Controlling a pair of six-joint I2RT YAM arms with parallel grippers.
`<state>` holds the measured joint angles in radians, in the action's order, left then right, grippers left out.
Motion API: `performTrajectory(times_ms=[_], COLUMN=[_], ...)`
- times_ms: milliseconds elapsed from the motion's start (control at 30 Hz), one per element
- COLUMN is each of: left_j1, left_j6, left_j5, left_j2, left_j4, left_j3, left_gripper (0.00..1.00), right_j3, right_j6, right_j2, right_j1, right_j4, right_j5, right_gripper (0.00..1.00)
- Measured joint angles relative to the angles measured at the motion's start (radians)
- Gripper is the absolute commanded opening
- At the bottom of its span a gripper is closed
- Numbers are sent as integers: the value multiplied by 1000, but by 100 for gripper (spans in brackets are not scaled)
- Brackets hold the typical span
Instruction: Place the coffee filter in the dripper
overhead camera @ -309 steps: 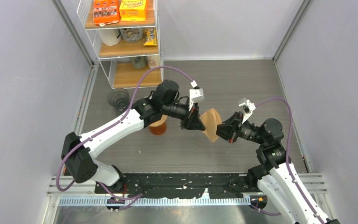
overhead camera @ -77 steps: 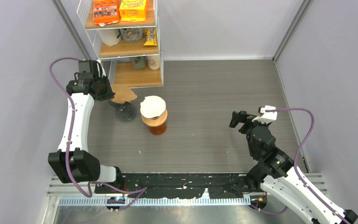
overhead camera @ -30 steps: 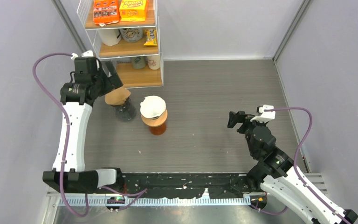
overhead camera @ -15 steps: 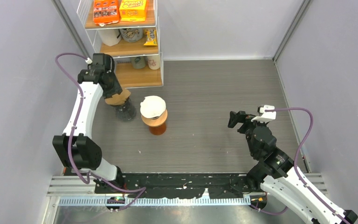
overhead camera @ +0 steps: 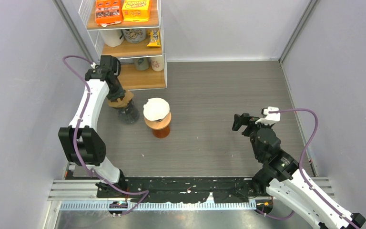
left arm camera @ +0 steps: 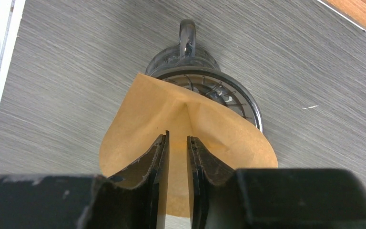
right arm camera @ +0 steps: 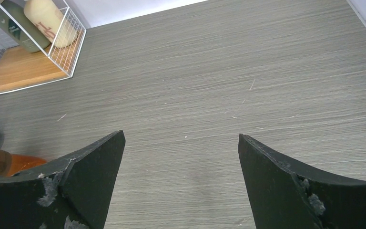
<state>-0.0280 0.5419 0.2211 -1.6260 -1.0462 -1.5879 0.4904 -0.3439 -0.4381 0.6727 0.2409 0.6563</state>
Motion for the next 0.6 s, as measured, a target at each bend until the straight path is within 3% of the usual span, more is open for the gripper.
performTrajectory(times_ms=[600], left_j1=[0], left_j6=[0], left_j5=[-11], left_j2=[-55], left_j4=[1], left_j3=[2], left_gripper=[20], right_j3=[0], right_j6=[-2], right_j2=[-23], right_j1=[0], right_j4=[0], right_j5=[1], right_gripper=[95])
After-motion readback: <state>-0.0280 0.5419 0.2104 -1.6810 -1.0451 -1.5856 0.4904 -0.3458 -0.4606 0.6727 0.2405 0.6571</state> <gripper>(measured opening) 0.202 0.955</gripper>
